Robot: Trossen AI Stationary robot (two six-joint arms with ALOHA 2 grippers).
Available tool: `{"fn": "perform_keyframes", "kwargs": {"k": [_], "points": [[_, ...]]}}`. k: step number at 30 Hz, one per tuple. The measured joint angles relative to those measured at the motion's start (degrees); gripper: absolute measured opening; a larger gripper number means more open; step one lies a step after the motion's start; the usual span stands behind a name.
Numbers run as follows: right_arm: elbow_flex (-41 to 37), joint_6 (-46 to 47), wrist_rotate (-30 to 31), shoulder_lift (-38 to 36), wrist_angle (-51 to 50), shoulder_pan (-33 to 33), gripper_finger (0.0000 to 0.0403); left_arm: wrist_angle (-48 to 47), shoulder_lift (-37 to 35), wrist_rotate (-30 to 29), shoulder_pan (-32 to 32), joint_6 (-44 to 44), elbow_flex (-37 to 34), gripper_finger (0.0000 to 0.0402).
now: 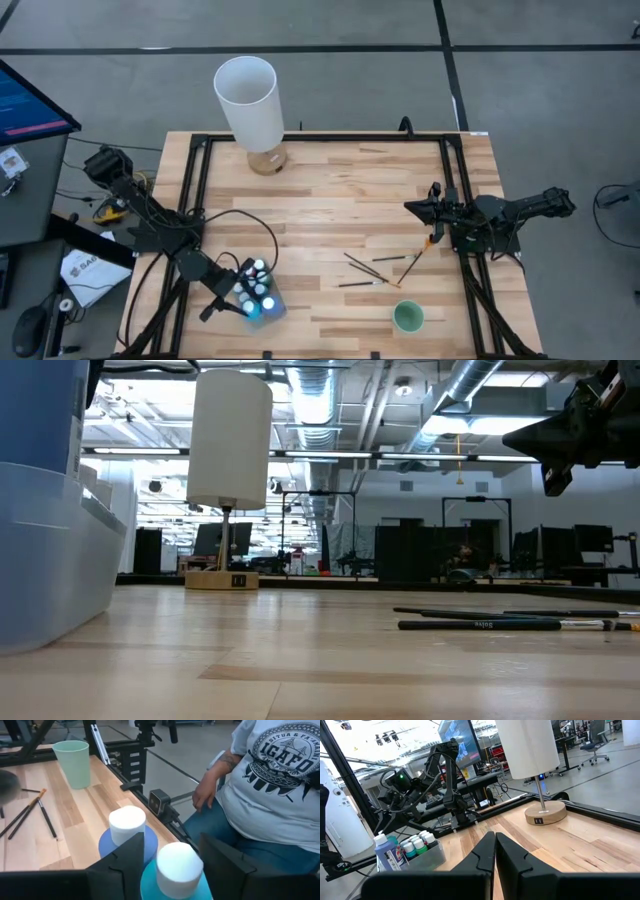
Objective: Pick & Place Paint Supplies
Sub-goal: Put the large light blue paint bottle into the transparent bin, then put the gold highlighter brush into the green cup
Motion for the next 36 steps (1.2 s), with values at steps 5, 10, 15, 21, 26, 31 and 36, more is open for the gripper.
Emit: {"fn": "perform_keyframes", "kwargs": {"k": [5, 10, 15, 21, 26, 31, 36], "points": [[0.0, 0.01, 0.0, 0.0, 0.0, -0.01, 0.0008, 0.1, -4.0, -0.43, 0.0, 1.15, 0.0, 0.0186], [0.0, 0.01, 0.0, 0.0, 0.0, 0.0, 0.0008, -0.28, -15.43, -1.25, 0.0, 4.97, 0.11, 0.0186], [0.0, 0.0, -0.01, 0.0, 0.0, -0.02, 0.0008, -3.95, -31.68, -3.17, 0.0, 8.86, 0.15, 0.0167], [0.0, -0.01, 0.01, 0.01, 0.0, 0.0, 0.0008, -12.2, -49.41, -3.19, 0.0, 10.53, 0.17, 0.0102], [0.01, 0.01, 0.01, 0.01, 0.0, 0.0, 0.0008, -22.59, -58.9, -3.13, 0.0, 11.31, 0.2, 0.0014], [0.01, -0.01, 0.0, 0.01, 0.0, -0.02, 0.0008, -27.38, -62.52, 0.98, -0.01, 10.98, -1.13, 0.0003], [0.0, 0.01, -0.01, 0.01, 0.0, 0.0, 0.0008, -25.97, -64.1, 0.33, 0.0, 10.54, -6.64, 0.0001]]}}
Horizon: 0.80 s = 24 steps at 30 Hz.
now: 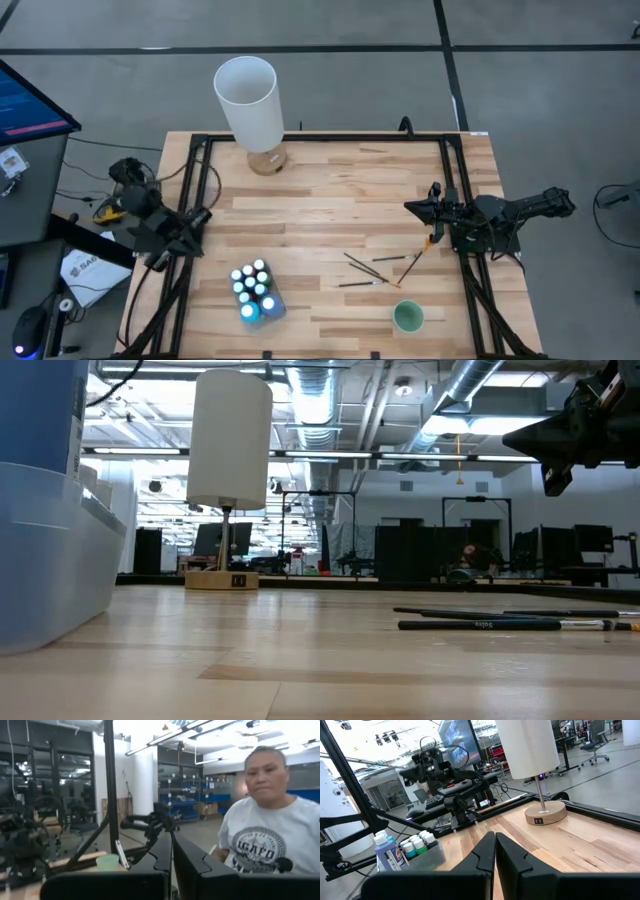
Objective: Pick & Place Paint Supplies
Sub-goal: Put the gold highlighter brush into the green cup
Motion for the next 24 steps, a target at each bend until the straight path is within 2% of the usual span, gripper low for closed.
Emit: {"fn": "perform_keyframes", "kwargs": {"k": [15, 24], "points": [[0.01, -0.01, 0.02, -0.02, 0.0, -0.02, 0.0008, 12.85, -0.04, -0.27, 0.0, 0.24, -13.48, 0.0], [0.01, 0.0, 0.01, -0.01, 0.02, -0.01, 0.0008, 13.71, -0.04, -0.29, -0.02, 0.43, -14.91, 0.0]]}}
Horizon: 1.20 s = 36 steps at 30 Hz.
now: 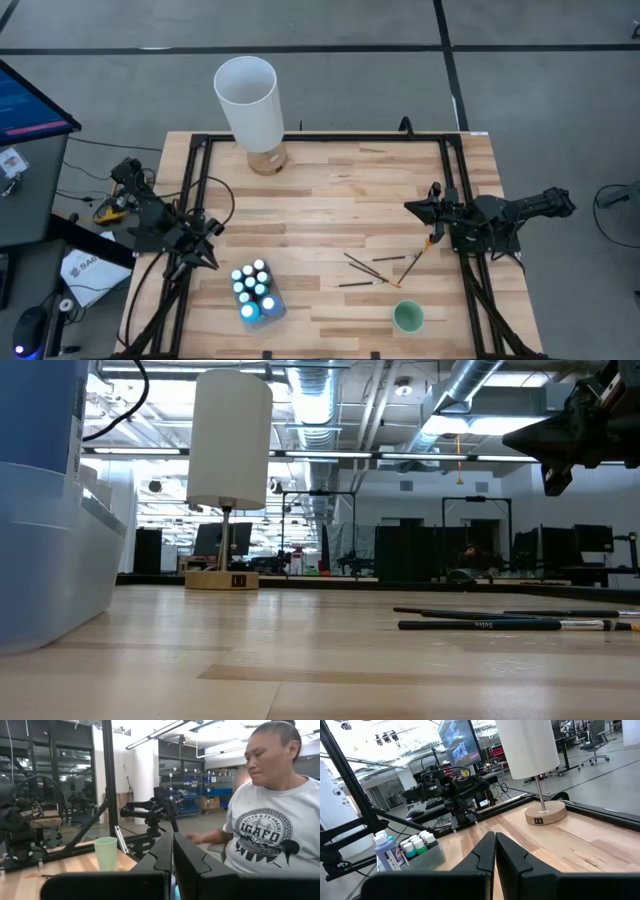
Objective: Pick & Place Paint Supplies
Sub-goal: Put the gold highlighter brush into the green cup
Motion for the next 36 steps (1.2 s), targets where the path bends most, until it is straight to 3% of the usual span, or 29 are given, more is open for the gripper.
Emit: {"fn": "perform_keyframes", "kwargs": {"k": [8, 17, 33, 36], "points": [[-0.01, -0.01, 0.0, -0.01, -0.02, 0.01, 0.0008, 0.49, 0.02, -6.11, 0.02, 2.83, 0.0, 0.0], [-0.01, 0.0, 0.01, -0.01, 0.5, -0.01, 0.0008, 0.68, 0.02, -6.16, 0.02, 2.83, -0.02, 0.0001], [0.01, 1.05, 1.64, -0.01, 13.57, -1.45, 0.0008, 0.81, 0.07, -6.16, 0.02, 2.83, -0.04, 0.0001], [0.01, 5.11, 1.78, -0.03, 14.51, -1.61, 0.0008, 0.79, 0.11, -6.16, 0.0, 2.83, -0.04, 0.0002]]}}
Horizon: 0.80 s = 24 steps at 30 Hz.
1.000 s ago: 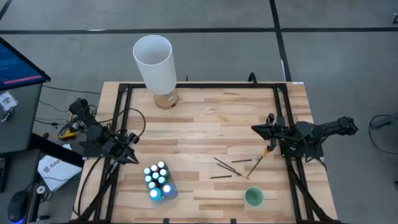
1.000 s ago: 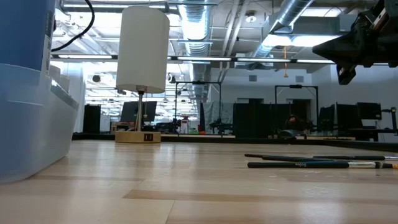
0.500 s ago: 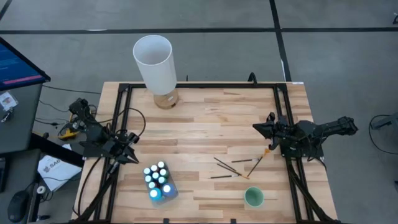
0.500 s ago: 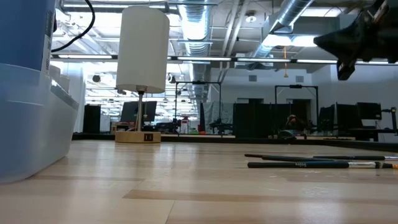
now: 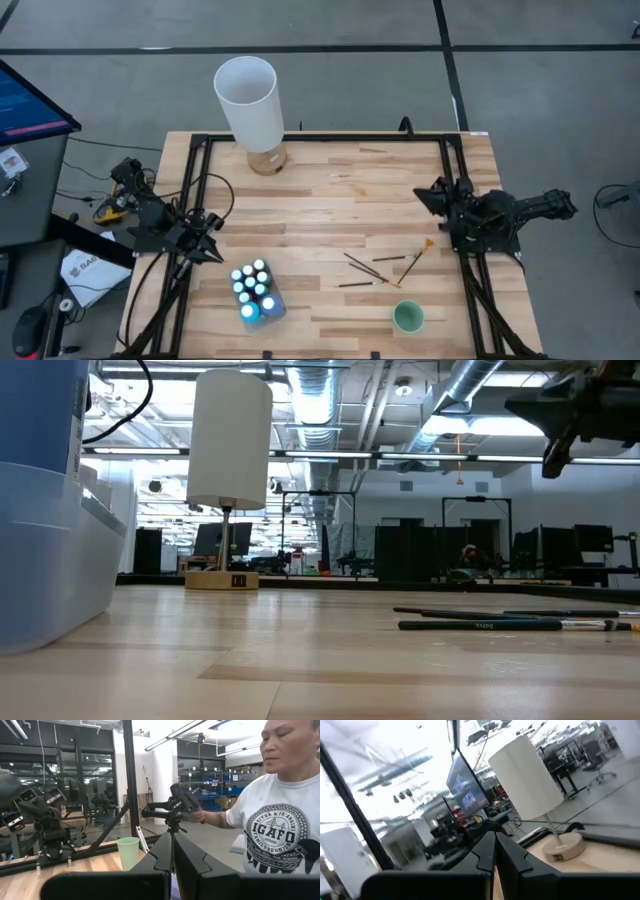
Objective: Pick & Place Paint Supplies
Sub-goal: Put the gold highlighter brush into the green cup
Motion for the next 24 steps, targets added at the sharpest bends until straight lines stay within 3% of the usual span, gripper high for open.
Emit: {"fn": "perform_keyframes", "kwargs": {"k": [3, 7, 11, 16, 24], "points": [[1.17, 1.05, 4.1, 0.06, 1.17, -0.91, 0.0015, 0.03, 0.0, 0.0, 0.02, -0.01, 0.0, 0.0005], [7.07, 1.0, 4.41, 0.4, -3.57, -1.91, 0.0053, 0.04, 0.0, 0.0, 0.0, 0.0, 0.0, 0.0005], [16.25, 1.56, 5.97, 4.04, -18.84, -2.4, 0.0109, 0.03, 0.0, 0.0, 0.02, -0.02, -0.02, 0.0004], [28.15, 6.04, 5.53, 14.23, -33.05, -2.4, 0.0174, 0.04, 0.0, 0.0, 0.02, -0.02, -0.02, 0.0003], [48.83, 28.32, 4.51, 34.44, -67.37, -2.4, 0.0183, 0.14, 0.0, 0.0, 0.0, -0.02, -0.02, 0.0006]]}}
